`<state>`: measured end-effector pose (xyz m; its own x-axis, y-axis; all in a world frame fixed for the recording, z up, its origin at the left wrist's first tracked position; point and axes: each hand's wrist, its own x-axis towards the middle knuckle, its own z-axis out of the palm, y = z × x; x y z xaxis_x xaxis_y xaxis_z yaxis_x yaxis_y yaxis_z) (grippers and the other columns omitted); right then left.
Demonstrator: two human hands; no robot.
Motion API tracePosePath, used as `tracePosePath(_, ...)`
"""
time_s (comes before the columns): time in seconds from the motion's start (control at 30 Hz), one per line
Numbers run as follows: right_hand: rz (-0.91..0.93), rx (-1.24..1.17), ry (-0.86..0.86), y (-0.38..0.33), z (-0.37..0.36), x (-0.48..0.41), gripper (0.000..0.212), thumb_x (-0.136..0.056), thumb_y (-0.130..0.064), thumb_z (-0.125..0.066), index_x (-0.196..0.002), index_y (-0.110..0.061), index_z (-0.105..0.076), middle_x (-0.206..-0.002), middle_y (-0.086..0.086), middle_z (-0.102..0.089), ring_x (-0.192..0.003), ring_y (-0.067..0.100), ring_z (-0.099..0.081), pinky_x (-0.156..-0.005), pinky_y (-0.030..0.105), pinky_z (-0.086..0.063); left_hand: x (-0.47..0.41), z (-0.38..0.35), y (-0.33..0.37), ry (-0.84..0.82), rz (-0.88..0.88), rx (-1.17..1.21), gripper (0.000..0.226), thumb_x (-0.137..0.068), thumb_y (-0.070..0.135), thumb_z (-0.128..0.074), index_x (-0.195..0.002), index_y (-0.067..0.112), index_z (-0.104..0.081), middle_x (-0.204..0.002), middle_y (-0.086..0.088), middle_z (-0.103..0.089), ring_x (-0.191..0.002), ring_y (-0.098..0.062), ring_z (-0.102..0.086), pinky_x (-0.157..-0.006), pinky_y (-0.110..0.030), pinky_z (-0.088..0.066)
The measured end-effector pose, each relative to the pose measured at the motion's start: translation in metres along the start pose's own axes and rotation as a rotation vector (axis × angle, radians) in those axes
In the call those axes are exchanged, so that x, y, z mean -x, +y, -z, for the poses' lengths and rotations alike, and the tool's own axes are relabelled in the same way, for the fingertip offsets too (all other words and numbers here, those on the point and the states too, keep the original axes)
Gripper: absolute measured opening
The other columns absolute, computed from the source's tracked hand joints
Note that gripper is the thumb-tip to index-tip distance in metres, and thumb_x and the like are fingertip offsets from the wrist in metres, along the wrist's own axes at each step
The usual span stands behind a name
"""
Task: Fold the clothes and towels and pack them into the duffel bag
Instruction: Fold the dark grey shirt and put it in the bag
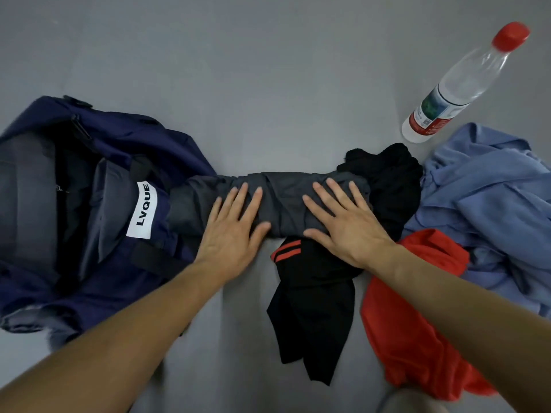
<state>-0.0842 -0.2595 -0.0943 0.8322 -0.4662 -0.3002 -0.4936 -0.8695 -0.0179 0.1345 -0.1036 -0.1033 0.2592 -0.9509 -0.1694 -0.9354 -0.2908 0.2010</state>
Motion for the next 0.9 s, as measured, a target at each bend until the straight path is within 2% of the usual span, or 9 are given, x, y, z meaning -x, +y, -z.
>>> tracePosePath(0.03, -0.026, 0.017, -0.044, 0.001, -0.007, 0.001, 0.077, -0.095, -0.071, -0.002, -0.160, -0.030, -0.004, -0.169, 0.001, 0.001, -0.154, 0.023, 0.012, -0.123, 0.054, 0.003, 0.003, -0.011, -0.002, -0.058, 0.002, -0.050, 0.074, -0.102, 0.064, -0.021, -0.160, 0.027, 0.003, -0.167, -0.005, 0.006, -0.155, -0.023, 0.006, -0.126, -0.046, -0.002)
tracePosePath(0.1, -0.043, 0.019, -0.067, 0.003, -0.009, 0.002, 0.079, -0.092, -0.074, 0.001, -0.159, -0.031, 0.003, -0.168, -0.001, 0.007, -0.153, 0.022, 0.015, -0.123, 0.055, 0.006, 0.002, -0.019, -0.012, -0.072, -0.054, -0.125, 0.083, -0.096, 0.076, -0.018, -0.159, 0.029, 0.010, -0.166, -0.006, 0.016, -0.154, -0.023, 0.015, -0.125, -0.048, 0.004)
tracePosePath(0.23, -0.073, -0.055, 0.113, -0.004, 0.000, 0.021, 0.077, -0.096, -0.070, -0.018, -0.161, -0.028, -0.008, -0.169, 0.002, -0.001, -0.155, 0.025, 0.000, -0.124, 0.053, -0.010, -0.024, -0.005, -0.036, -0.085, -0.171, -0.246, 0.068, -0.101, 0.061, -0.013, -0.159, 0.032, 0.009, -0.167, -0.009, 0.011, -0.154, -0.025, 0.014, -0.124, -0.050, 0.004)
tracePosePath(0.33, -0.305, -0.191, 0.223, -0.004, -0.011, 0.052, 0.085, -0.095, -0.067, -0.033, -0.161, -0.020, -0.009, -0.168, 0.007, -0.002, -0.155, 0.027, -0.001, -0.123, 0.051, -0.011, -0.035, 0.009, -0.042, -0.099, -0.167, -0.300, 0.069, -0.101, 0.049, -0.030, -0.160, 0.032, 0.002, -0.167, -0.009, 0.011, -0.153, -0.027, 0.016, -0.124, -0.053, 0.006)
tracePosePath(0.47, -0.489, -0.274, 0.051, -0.002, -0.036, 0.065, 0.104, -0.086, -0.080, -0.023, -0.160, -0.010, 0.000, -0.168, 0.008, -0.001, -0.155, 0.022, 0.002, -0.125, 0.049, -0.009, -0.017, 0.012, 0.000, -0.006, -0.181, -0.065, 0.079, -0.094, 0.046, -0.041, -0.161, 0.029, -0.004, -0.168, -0.005, 0.006, -0.153, -0.020, 0.017, -0.125, -0.050, 0.003)
tracePosePath(0.57, -0.470, -0.307, -0.028, 0.023, -0.029, 0.053, 0.101, -0.084, -0.072, -0.033, -0.160, -0.018, 0.008, -0.167, -0.004, 0.012, -0.153, 0.015, 0.014, -0.124, 0.050, 0.000, -0.009, -0.007, 0.024, 0.047, 0.038, 0.146, 0.071, -0.101, 0.056, -0.027, -0.161, 0.029, -0.001, -0.168, -0.003, 0.004, -0.154, -0.017, 0.013, -0.125, -0.046, 0.002)
tracePosePath(0.63, -0.444, -0.307, -0.111, 0.048, -0.017, 0.046, 0.100, -0.087, -0.061, -0.048, -0.159, -0.026, 0.012, -0.166, -0.010, 0.017, -0.152, 0.015, 0.017, -0.123, 0.052, 0.000, -0.005, -0.018, 0.026, 0.061, 0.129, 0.089, 0.068, -0.103, 0.056, -0.021, -0.161, 0.026, 0.001, -0.168, -0.006, 0.005, -0.154, -0.021, 0.011, -0.125, -0.048, -0.002)
tracePosePath(0.73, -0.400, -0.256, -0.209, 0.086, -0.005, 0.045, 0.105, -0.084, -0.055, -0.058, -0.158, -0.033, 0.013, -0.165, -0.014, 0.019, -0.153, 0.017, 0.015, -0.122, 0.049, -0.009, 0.010, -0.024, 0.029, 0.103, 0.033, 0.009, 0.066, -0.105, 0.049, -0.026, -0.161, 0.022, -0.005, -0.168, -0.010, 0.001, -0.155, -0.025, 0.007, -0.125, -0.050, -0.004)
tracePosePath(0.9, -0.334, -0.188, -0.317, 0.130, 0.004, 0.050, 0.115, -0.082, -0.034, -0.073, -0.157, -0.027, 0.015, -0.167, -0.006, 0.014, -0.154, 0.027, 0.011, -0.123, 0.040, -0.010, 0.067, -0.040, -0.002, 0.062, 0.085, -0.064, 0.064, -0.104, 0.042, -0.027, -0.161, 0.019, -0.009, -0.168, -0.013, 0.000, -0.155, -0.030, 0.003, -0.123, -0.056, -0.014)
